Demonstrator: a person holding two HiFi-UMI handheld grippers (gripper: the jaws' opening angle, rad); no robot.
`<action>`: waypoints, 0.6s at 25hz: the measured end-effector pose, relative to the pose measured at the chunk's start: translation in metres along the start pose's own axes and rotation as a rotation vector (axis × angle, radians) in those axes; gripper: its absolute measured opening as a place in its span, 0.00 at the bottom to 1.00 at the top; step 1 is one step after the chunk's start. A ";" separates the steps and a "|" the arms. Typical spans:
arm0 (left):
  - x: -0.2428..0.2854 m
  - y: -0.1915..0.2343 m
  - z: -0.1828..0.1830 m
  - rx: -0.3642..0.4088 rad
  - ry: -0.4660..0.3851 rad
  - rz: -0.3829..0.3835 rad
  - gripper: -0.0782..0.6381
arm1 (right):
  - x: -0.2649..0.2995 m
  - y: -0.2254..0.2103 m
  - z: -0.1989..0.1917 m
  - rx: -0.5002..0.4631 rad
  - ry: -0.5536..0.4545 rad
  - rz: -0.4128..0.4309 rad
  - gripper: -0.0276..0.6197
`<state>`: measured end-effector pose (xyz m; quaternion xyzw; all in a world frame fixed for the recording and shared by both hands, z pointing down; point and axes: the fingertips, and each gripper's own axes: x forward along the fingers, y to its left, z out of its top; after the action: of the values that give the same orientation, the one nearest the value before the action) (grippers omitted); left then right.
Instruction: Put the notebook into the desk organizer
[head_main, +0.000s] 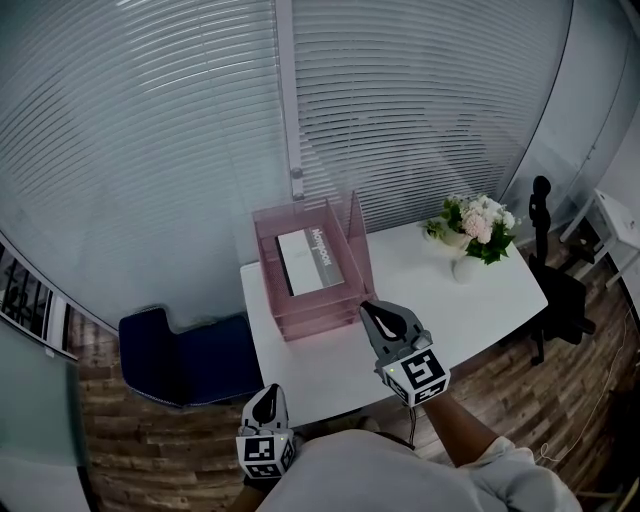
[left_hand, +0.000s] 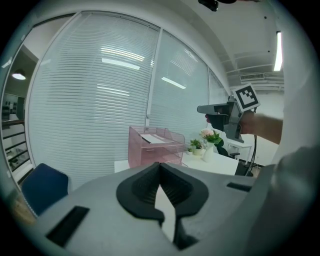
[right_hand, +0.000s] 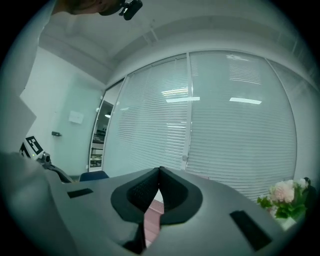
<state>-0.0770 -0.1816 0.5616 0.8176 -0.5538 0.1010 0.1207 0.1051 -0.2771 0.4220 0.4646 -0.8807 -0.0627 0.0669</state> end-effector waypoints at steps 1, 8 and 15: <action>0.001 -0.001 0.001 0.001 -0.001 -0.002 0.12 | -0.003 -0.001 0.000 0.006 -0.006 -0.007 0.07; 0.006 -0.003 0.002 0.001 -0.003 0.000 0.12 | -0.020 -0.009 -0.009 0.053 -0.009 -0.053 0.07; 0.006 -0.004 0.003 -0.014 -0.003 0.005 0.12 | -0.029 -0.012 -0.018 0.074 0.003 -0.068 0.07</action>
<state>-0.0705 -0.1864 0.5602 0.8155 -0.5568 0.0963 0.1253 0.1338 -0.2610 0.4362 0.4968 -0.8659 -0.0315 0.0488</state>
